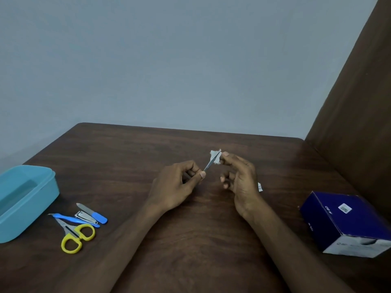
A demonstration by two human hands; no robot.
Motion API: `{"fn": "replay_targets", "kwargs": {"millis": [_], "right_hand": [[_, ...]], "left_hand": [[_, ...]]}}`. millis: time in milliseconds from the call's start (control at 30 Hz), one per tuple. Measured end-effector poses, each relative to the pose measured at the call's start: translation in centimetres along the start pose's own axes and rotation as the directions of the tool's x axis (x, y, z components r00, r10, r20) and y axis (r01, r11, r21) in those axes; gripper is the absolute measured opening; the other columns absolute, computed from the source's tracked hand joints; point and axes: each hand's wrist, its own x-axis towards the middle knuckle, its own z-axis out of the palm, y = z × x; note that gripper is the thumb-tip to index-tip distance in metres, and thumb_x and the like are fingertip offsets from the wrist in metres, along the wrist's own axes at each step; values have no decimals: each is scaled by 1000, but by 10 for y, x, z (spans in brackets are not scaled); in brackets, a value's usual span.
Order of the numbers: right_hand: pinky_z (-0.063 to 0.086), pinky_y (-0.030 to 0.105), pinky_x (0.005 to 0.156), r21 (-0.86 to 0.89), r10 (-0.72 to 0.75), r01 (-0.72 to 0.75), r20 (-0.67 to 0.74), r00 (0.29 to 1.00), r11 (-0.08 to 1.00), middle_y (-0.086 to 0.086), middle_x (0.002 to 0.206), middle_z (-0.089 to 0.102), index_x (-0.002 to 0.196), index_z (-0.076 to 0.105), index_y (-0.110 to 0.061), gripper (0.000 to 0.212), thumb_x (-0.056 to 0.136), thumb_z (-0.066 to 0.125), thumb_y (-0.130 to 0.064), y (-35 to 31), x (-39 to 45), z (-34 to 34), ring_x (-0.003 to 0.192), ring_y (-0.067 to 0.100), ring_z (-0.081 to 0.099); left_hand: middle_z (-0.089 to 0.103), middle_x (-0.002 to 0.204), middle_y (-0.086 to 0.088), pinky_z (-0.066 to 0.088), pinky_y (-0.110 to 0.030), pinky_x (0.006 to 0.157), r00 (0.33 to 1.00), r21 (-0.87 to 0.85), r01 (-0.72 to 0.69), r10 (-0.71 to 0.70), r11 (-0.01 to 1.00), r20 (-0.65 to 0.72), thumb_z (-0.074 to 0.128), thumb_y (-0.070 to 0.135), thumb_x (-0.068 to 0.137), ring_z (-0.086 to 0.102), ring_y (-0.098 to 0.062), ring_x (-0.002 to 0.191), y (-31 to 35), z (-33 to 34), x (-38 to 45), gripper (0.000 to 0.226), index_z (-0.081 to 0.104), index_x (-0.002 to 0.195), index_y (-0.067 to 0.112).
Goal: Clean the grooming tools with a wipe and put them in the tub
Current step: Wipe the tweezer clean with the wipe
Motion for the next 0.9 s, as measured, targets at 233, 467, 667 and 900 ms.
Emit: {"fn": "replay_targets", "kwargs": {"millis": [233,467,667,900], "right_hand": [[31,24,45,-47,-10,13,70,998,999,-5,83,69,97,75,-11,32,83,66,-38,4,1,-1,47,11,49],[32,24,45,-27,31,-29,84,996,999,1,87,72,102,76,-10,16,98,65,-20,5,0,-1,48,13,51],[37,23,42,-78,-31,35,48,998,996,-2,86,79,92,80,-17,7,95,76,-12,12,0,3,48,11,54],[42,21,46,-184,-135,125,-45,990,975,0,93,83,92,82,-15,9,87,87,-20,16,2,0,48,9,54]], "left_hand": [[74,83,24,59,-39,74,1000,-20,10,-10,1000,3,65,54,102,67,5,72,0,-1,1,24,67,86,35],[74,80,24,53,-30,69,999,-21,19,-20,1000,-31,67,53,101,67,6,71,-1,1,3,25,67,83,34],[74,82,22,61,-40,72,1000,-43,2,-4,999,-29,67,53,100,67,4,71,-2,0,3,23,68,86,35],[75,81,21,60,-38,69,999,-52,-25,24,998,-29,67,50,101,68,2,70,-1,0,2,23,67,84,34]]}}
